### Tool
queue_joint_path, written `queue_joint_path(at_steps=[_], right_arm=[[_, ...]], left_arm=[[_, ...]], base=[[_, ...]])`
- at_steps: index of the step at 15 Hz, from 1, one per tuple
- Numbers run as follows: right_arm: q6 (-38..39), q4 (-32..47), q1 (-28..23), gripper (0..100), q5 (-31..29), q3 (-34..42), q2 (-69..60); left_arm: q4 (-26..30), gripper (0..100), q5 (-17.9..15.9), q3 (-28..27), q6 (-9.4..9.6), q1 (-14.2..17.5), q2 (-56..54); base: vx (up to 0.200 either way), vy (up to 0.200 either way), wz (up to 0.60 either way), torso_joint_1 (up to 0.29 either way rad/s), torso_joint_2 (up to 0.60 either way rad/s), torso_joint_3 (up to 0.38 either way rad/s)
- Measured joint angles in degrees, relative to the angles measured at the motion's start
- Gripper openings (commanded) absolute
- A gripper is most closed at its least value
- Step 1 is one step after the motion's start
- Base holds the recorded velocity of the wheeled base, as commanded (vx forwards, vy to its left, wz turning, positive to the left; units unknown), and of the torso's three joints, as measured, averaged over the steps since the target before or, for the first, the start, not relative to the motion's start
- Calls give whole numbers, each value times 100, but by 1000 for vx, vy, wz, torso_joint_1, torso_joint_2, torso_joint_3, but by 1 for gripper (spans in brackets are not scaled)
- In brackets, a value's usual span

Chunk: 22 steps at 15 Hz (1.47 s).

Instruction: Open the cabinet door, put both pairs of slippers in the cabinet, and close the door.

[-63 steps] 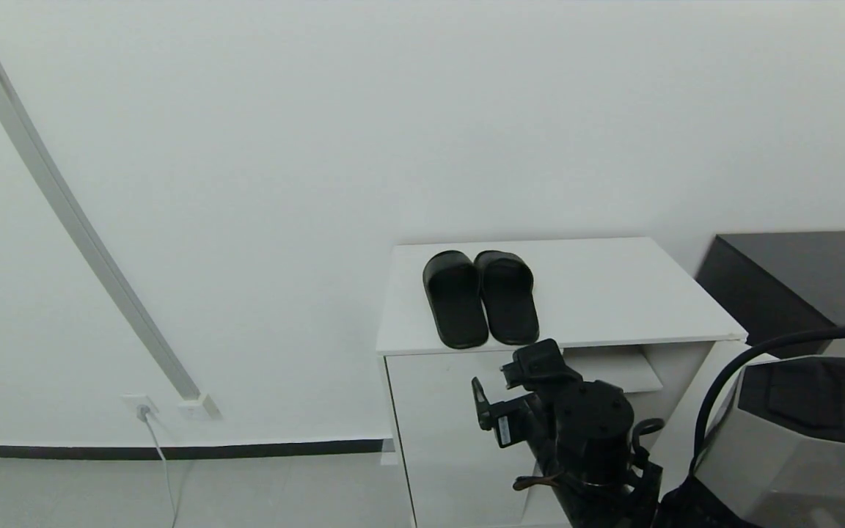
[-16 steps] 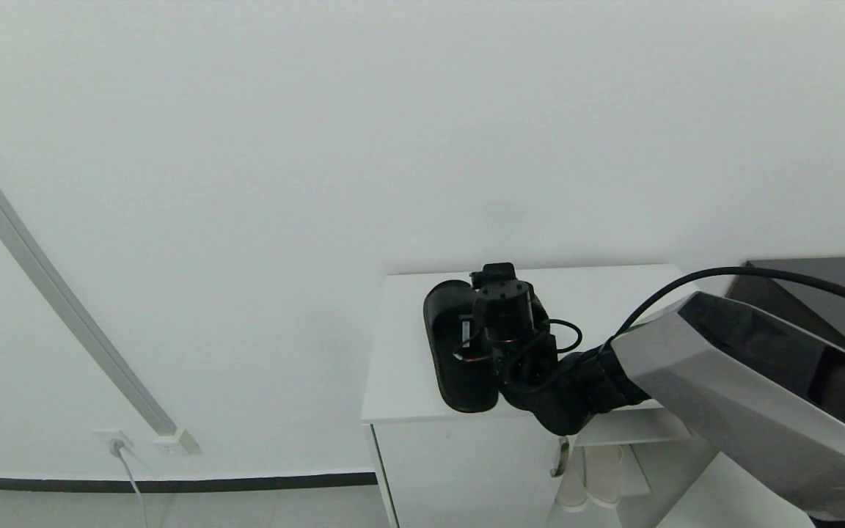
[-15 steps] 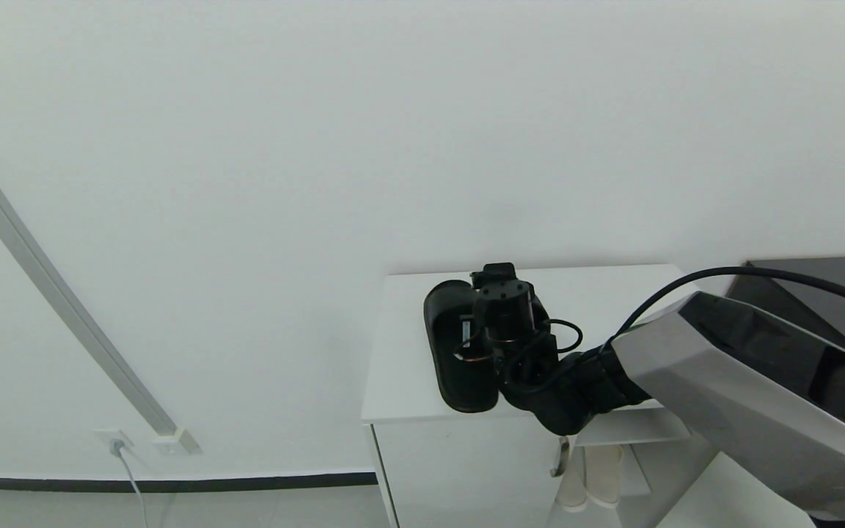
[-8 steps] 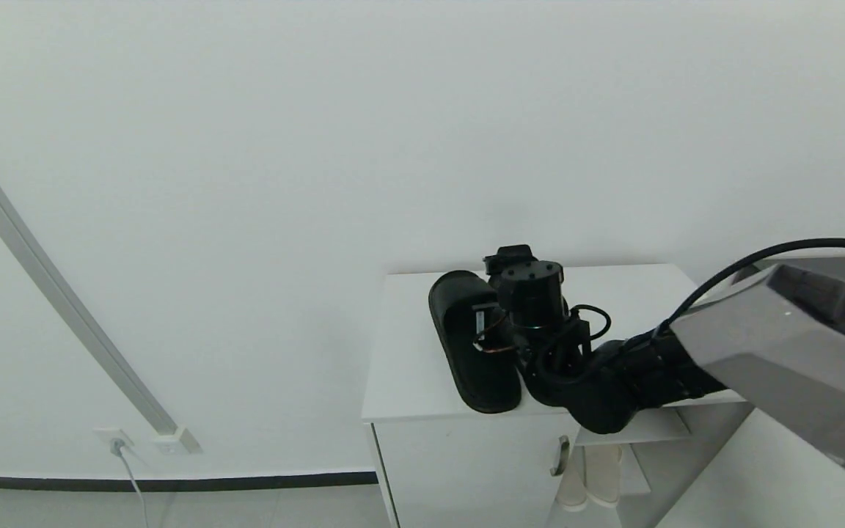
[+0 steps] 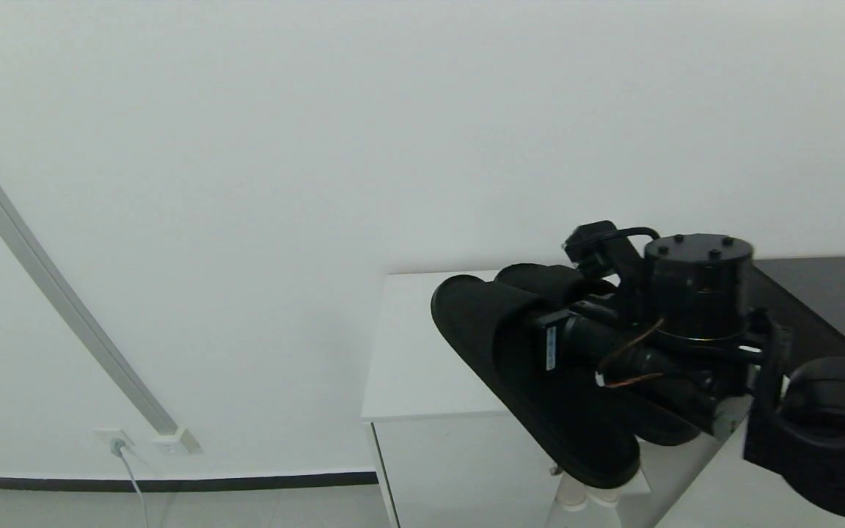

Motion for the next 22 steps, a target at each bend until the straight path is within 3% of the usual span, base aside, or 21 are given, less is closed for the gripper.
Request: queue_joint_path(at_steps=[2, 4, 8, 11, 15, 22], right_arm=[[-255, 145, 2, 0, 550, 472, -557], [-1019, 133, -11, 0, 695, 822, -824], [-1624, -925, 55, 0, 679, 1219, -717], [-1734, -1566, 66, 0, 646, 1420, -474], [-1703, -1643, 17, 0, 664, 1415, -267], [-1687, -1637, -33, 0, 660, 1409, -133]], left_arm=[[2, 0, -2, 0, 2, -2, 0], [2, 0, -2, 0, 0, -7, 0], [0, 0, -4, 0, 2, 0, 0], [2, 0, -2, 0, 2, -2, 0], [2, 0, -2, 0, 2, 0, 0], [2, 0, 2, 0, -13, -5, 0]], base=[[0, 0, 0, 0, 0, 0], [0, 0, 0, 0, 0, 0], [0, 0, 0, 0, 0, 0], [0, 0, 0, 0, 0, 0], [0, 0, 0, 0, 0, 0], [-200, 0, 0, 4, 2, 0]])
